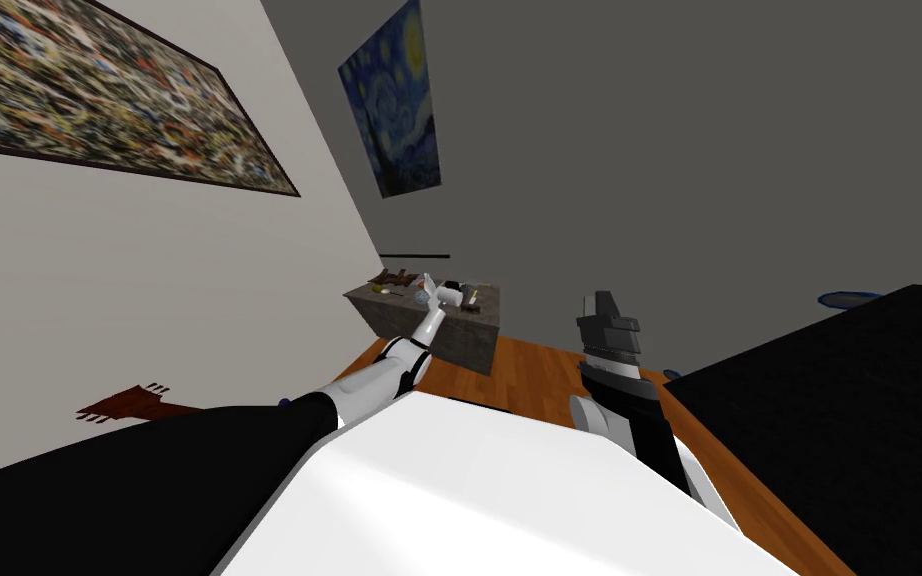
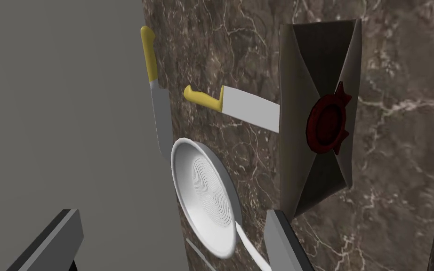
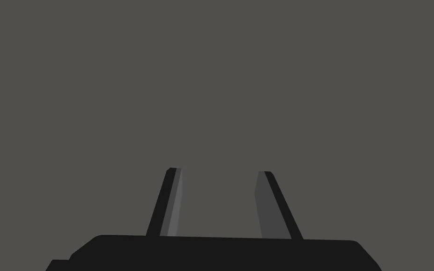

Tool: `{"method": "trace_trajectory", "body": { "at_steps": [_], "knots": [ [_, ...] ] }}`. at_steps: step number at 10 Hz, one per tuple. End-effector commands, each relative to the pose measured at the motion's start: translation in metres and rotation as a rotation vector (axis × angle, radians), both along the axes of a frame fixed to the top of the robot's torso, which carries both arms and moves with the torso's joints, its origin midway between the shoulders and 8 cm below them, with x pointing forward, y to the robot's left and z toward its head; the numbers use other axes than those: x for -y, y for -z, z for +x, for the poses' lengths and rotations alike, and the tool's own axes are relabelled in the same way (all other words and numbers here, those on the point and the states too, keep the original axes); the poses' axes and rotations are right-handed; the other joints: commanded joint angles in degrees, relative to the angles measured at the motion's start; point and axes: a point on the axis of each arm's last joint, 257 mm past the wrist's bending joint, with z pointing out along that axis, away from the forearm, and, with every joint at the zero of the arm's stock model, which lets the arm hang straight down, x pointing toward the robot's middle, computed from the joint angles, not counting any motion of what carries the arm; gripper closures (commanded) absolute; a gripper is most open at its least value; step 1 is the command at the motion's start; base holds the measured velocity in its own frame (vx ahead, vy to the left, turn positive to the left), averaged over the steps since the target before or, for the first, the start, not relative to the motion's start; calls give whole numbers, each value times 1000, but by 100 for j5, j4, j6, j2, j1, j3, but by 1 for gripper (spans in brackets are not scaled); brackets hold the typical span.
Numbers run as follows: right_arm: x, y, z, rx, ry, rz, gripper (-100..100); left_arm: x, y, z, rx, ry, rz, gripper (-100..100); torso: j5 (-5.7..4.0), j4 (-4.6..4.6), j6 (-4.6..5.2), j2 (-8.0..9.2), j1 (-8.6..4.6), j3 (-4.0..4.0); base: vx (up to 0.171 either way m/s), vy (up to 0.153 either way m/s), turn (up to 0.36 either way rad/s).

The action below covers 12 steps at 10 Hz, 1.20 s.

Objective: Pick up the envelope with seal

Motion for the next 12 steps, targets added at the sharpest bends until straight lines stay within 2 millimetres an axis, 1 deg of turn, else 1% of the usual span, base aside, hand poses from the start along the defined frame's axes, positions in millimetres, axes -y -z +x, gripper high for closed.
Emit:
{"method": "trace_trajectory", "body": {
  "at_steps": [1,2,3,4,5,6,7,8,9,10,11,12],
  "knots": [
    [0,0,0,0,0,0,0,1,1,2,-51,-6,7,-100,0,0,0,0,0,0,31,-16,4],
    [0,0,0,0,0,0,0,-4,18,-3,-100,-16,20,-100,-1,1,0,-2,-2,0,37,-13,2],
    [0,0,0,0,0,0,0,0,10,1,-119,-18,17,-100,0,-1,0,-3,-1,-2,48,-22,3],
    [0,0,0,0,0,0,0,-5,26,-5,-170,-27,31,-100,-1,0,0,-8,-4,-3,53,-20,1],
    [0,0,0,0,0,0,0,-6,31,-6,-185,-30,34,-100,-1,-2,-1,-9,-2,-5,29,-6,2],
    [0,0,0,0,0,0,0,-3,25,-6,-220,-33,37,-100,0,-1,-1,-3,2,-2,40,-10,0],
    [0,0,0,0,0,0,0,-8,40,-11,-261,-43,46,-100,0,0,0,-5,0,-2,48,-13,-2],
    [0,0,0,0,0,0,0,-9,43,-12,-269,-45,48,-100,0,-2,-1,-7,0,-4,24,-5,1],
    [0,0,0,0,0,0,0,-7,39,-14,-310,-50,51,-100,1,-1,-1,-1,3,-1,47,-6,0],
    [0,0,0,0,0,0,0,-11,51,-19,-344,-58,58,-100,0,0,0,-6,2,-3,53,-11,-3],
    [0,0,0,0,0,0,0,-8,45,-20,-375,-62,58,-100,0,-2,-1,-8,1,-5,70,-15,-2],
    [0,0,0,0,0,0,0,-14,60,-28,-424,-72,69,-100,-1,-2,0,-14,-1,-7,67,-14,-1]
  ]
}}
